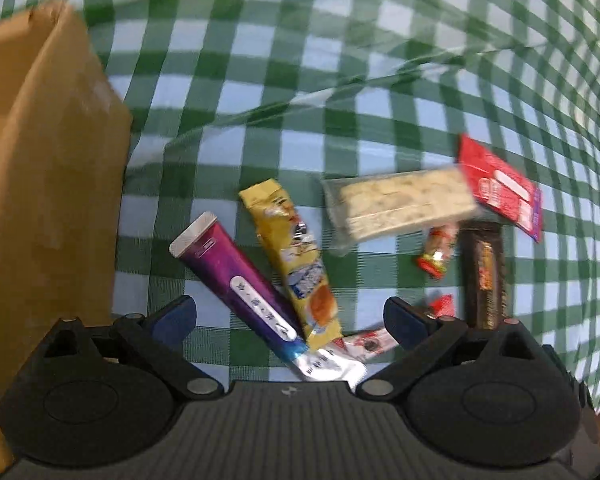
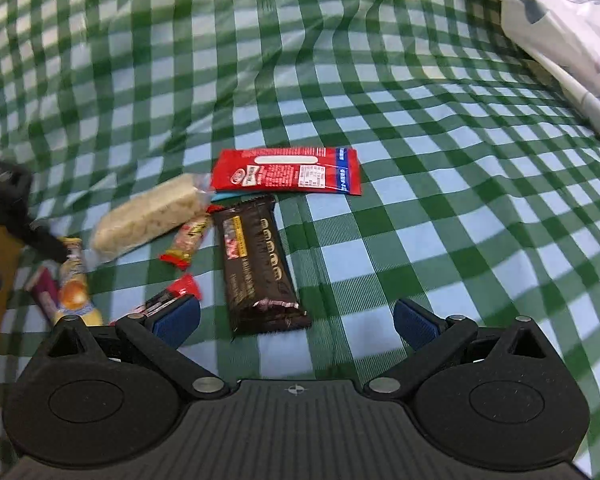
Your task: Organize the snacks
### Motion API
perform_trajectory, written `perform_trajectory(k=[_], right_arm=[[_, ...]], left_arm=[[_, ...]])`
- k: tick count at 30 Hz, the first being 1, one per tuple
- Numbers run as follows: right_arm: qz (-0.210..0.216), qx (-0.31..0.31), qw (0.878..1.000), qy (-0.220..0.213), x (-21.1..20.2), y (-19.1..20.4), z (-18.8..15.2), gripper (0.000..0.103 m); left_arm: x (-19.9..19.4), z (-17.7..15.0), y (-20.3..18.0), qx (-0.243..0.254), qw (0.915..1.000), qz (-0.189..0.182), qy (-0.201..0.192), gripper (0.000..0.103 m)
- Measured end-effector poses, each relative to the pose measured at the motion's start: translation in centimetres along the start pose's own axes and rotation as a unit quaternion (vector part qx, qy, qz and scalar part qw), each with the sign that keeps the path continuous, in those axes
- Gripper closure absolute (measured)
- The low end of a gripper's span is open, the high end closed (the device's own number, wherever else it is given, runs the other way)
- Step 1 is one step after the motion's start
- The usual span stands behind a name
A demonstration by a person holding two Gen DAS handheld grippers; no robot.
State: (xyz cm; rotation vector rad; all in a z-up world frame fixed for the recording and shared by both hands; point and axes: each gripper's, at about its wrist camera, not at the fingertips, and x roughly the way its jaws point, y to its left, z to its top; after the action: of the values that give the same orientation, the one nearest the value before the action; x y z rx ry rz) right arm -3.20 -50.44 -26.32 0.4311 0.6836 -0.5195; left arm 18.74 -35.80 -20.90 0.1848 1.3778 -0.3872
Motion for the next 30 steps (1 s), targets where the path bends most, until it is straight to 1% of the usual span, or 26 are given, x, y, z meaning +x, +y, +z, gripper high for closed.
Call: perform_trajectory(k=[2, 5, 6, 7, 8, 10, 11, 12, 13, 14, 15, 16, 18, 21, 22, 24, 26, 30], right_arm=[[0.001, 0.003, 1.0, 0.005, 1.5, -0.2, 0.4, 0.001], [-0.011, 0.006, 1.0, 0.003, 3.2, -0.6, 0.8, 0.001], [-0.015, 0.007, 1.0, 0.002, 3.6, -0.7, 1.0, 0.001], [-0.016, 0.009, 1.0, 0.002, 4.0, -0.8, 1.1, 0.001], [-0.011, 0.013, 1.0, -0.002, 4.4, -0.8, 1.3, 0.001], [-0.01, 0.005, 1.0, -0.008, 4.9, -0.5, 1.4, 0.001], [-0.009, -0.008, 1.0, -0.009, 5.2, -0.1, 1.4, 0.001], [-0.01, -0.025, 1.0, -0.004, 5.4, 0.4, 1.3, 0.001], [-0.015, -0.049, 0.999, -0.002, 5.6, 1.1, 1.1, 0.008], [-0.02, -0.081, 0.996, -0.014, 5.4, 1.9, 0.6, 0.024], [-0.008, -0.1, 0.995, -0.026, 5.1, 2.3, 0.3, 0.037], [0.012, -0.121, 0.992, -0.035, 4.6, 2.7, -0.1, 0.062], [0.003, -0.14, 0.99, -0.031, 3.9, 3.3, -0.2, 0.062], [0.003, -0.11, 0.993, -0.04, 2.1, 2.5, 0.0, 0.062], [0.001, -0.101, 0.994, -0.047, 1.1, 2.3, 0.1, 0.062], [-0.001, -0.081, 0.995, -0.062, -1.2, 1.9, 0.1, 0.062], [0.004, -0.068, 0.995, -0.078, -3.9, 1.6, -0.1, 0.062], [0.02, -0.049, 0.993, -0.102, -9.4, 1.8, -1.2, 0.062]], left_arm=[[0.8, 0.5, -0.1, -0.003, 1.0, 0.001, -0.002, 0.002], [1.4, 1.4, -1.2, 0.013, 0.9999, -0.009, -0.006, 0.006], [1.6, 1.7, -1.7, 0.021, 0.9996, -0.015, -0.006, 0.013], [1.9, 1.9, -2.2, 0.028, 0.9994, -0.021, -0.003, 0.026], [2.4, 2.0, -2.5, 0.03, 0.9992, -0.024, 0.008, 0.033], [3.7, 2.2, -2.5, 0.018, 0.999, -0.019, 0.036, 0.049], [3.9, 2.2, -2.4, 0.016, 0.9992, -0.014, 0.033, 0.05], [3.8, 2.1, -2.4, 0.014, 0.9993, -0.015, 0.031, 0.054], [3.6, 2.0, -2.4, 0.018, 0.9994, -0.013, 0.028, 0.079], [3.4, 1.9, -2.3, 0.025, 0.9992, -0.016, 0.029, 0.078], [3.2, 1.8, -2.1, 0.023, 0.9989, -0.023, 0.033, 0.078], [2.8, 1.6, -1.9, 0.017, 0.9989, -0.027, 0.034, 0.078], [1.3, 0.9, -1.8, 0.023, 0.999, -0.033, 0.018, 0.078], [-1.8, -0.6, -1.3, 0.037, 0.9981, -0.05, -0.001, 0.078], [-3.1, -1.4, -1.3, 0.046, 0.9973, -0.055, -0.015, 0.078], [-5.5, -3.2, -1.2, 0.063, 0.9956, -0.059, -0.037, 0.078], [-7.9, -5.0, -0.7, 0.079, 0.9931, -0.071, -0.051, 0.078], [-12.5, -9.9, 0.6, 0.112, 0.9876, -0.08, -0.076, 0.078]])
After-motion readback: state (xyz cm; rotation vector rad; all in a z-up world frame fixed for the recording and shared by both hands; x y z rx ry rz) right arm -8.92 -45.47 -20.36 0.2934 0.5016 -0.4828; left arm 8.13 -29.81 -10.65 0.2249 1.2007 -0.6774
